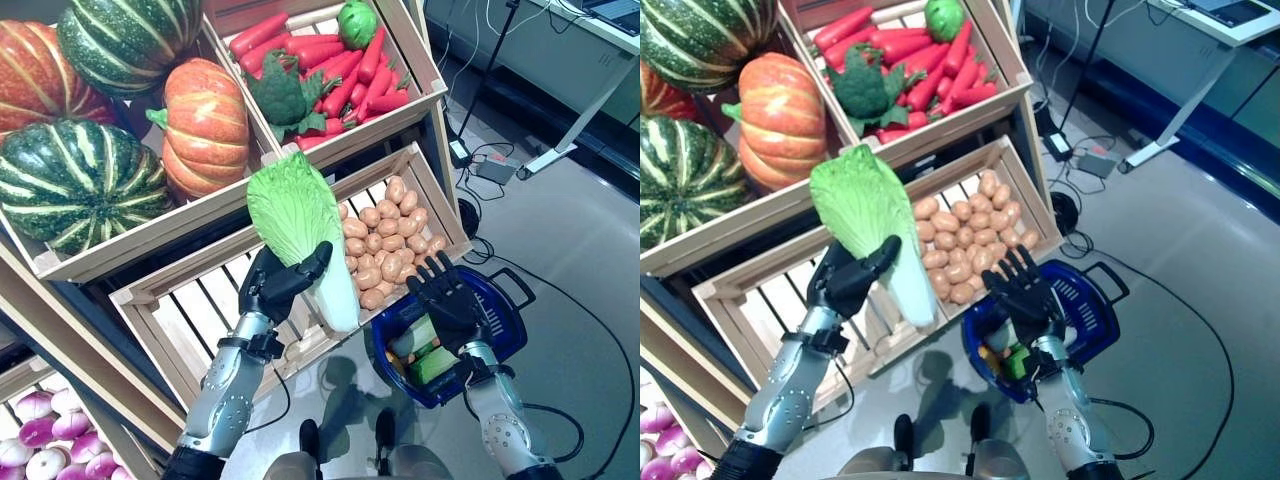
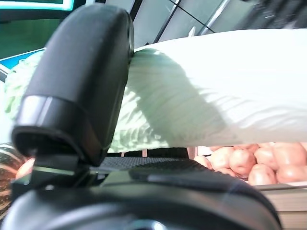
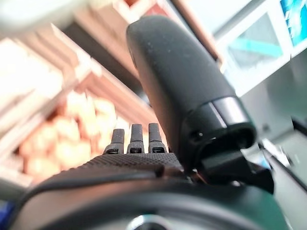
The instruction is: Put vegetables into the basket
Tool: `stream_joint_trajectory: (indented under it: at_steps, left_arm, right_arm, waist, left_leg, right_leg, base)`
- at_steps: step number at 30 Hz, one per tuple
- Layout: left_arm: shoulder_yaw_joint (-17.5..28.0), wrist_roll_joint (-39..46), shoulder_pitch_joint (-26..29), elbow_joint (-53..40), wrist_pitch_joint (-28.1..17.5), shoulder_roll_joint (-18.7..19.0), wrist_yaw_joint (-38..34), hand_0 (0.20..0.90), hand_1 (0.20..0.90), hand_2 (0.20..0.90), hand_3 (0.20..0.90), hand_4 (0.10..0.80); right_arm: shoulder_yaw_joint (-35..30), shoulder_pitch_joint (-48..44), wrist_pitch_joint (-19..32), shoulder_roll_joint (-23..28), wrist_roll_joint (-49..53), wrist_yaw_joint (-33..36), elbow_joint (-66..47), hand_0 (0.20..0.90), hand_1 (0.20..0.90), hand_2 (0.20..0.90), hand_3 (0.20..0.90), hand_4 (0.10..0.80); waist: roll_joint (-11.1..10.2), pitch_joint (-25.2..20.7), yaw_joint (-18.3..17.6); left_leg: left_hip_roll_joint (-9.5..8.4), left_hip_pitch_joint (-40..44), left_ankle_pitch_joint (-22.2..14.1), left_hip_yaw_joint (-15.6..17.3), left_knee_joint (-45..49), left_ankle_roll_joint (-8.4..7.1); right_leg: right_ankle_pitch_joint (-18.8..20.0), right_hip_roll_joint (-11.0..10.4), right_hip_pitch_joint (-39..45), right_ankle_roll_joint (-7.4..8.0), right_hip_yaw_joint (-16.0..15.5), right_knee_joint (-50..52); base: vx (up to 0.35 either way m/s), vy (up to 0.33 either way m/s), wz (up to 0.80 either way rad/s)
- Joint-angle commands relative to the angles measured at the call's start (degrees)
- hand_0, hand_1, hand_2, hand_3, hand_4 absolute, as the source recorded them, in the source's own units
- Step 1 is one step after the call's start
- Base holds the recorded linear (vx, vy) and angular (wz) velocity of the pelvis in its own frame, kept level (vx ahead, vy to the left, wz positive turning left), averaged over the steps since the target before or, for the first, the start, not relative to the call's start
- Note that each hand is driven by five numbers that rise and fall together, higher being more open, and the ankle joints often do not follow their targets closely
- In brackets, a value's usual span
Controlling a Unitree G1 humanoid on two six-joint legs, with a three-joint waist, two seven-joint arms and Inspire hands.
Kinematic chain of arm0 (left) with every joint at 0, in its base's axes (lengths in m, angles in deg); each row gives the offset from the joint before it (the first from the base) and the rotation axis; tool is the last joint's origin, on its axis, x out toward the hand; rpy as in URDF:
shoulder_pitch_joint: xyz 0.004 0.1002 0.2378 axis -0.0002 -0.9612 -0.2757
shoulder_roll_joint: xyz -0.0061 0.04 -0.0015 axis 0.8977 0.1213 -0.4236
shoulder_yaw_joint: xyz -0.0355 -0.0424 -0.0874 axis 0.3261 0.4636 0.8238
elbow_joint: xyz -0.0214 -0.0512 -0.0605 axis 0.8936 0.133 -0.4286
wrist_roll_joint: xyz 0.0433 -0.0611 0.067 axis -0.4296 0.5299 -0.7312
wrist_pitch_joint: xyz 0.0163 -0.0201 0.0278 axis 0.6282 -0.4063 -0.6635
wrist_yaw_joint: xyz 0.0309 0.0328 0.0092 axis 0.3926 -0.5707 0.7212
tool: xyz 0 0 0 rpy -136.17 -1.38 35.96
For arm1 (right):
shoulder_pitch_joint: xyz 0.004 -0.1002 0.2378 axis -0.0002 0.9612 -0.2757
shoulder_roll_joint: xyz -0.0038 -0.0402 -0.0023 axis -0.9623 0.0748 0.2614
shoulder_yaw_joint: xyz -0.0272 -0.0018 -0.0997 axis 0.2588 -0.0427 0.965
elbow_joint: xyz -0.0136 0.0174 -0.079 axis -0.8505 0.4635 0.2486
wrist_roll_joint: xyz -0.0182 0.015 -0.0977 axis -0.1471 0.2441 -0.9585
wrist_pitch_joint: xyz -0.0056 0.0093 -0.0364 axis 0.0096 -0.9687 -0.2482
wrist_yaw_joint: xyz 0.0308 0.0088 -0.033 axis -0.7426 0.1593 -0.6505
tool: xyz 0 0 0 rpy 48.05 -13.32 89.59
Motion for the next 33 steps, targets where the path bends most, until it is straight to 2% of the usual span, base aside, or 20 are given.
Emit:
stream_joint_trajectory:
  at_steps: [1,13,23,33]
  left_arm:
    - [-0.35,-0.28,4.65,-5.13,-1.94,2.71,6.08,0.3,0.3,0.3,0.3,0.4]
    - [-2.26,1.46,4.42,-5.42,-2.12,4.84,9.16,0.3,0.3,0.3,0.3,0.4]
    - [-3.74,1.79,4.4,-5.29,-3.16,5.43,11.33,0.3,0.3,0.3,0.3,0.4]
    - [-3.56,2.33,3.84,-5.18,-3.23,6.46,13.04,0.3,0.3,0.3,0.3,0.4]
  right_arm:
    - [0.77,-3.75,-2.48,1.18,4.28,-14.46,-8.06,0.9,0.9,0.9,0.9,0.8]
    - [6.84,-4.79,-14.95,6.71,-1.53,-25.8,-9.04,0.9,0.9,0.9,0.9,0.8]
    - [10.55,-4.96,-18.5,8.83,-5.32,-31.8,-5.3,0.9,0.9,0.9,0.9,0.8]
    - [9.97,-4.54,-19.05,10.66,-4.39,-32.24,-3.11,0.9,0.9,0.9,0.9,0.8]
  waist:
    - [-2.04,-7.61,0.88]
    - [-2.67,-9.34,1.88]
    - [-2.88,-9.69,2.49]
    - [-2.74,-9.82,2.41]
  left_leg:
    - [-1.71,-2.37,-3.85,-0.5,2.82,-0.03]
    - [-1.66,-1.59,-3.87,-1.46,2.52,-0.41]
    - [-1.48,-0.34,-3.85,-1.88,1.71,-0.63]
    - [-1.24,-0.17,-3.57,-1.98,1.55,-0.82]
  right_leg:
    - [0.16,-4.63,1.65,3.3,-3.13,1.1]
    - [-0.18,-4.55,2.57,3.31,-3.6,0.7]
    - [-0.14,-4.72,3.75,3.59,-3.61,0.11]
    - [-0.12,-4.85,3.81,3.71,-3.53,0.24]
  base:
    - [0.03,-0.023,0.02]
    - [0.015,-0.005,0.03]
    - [0.0,0.0,0.0]
    - [0.0,0.0,0.0]
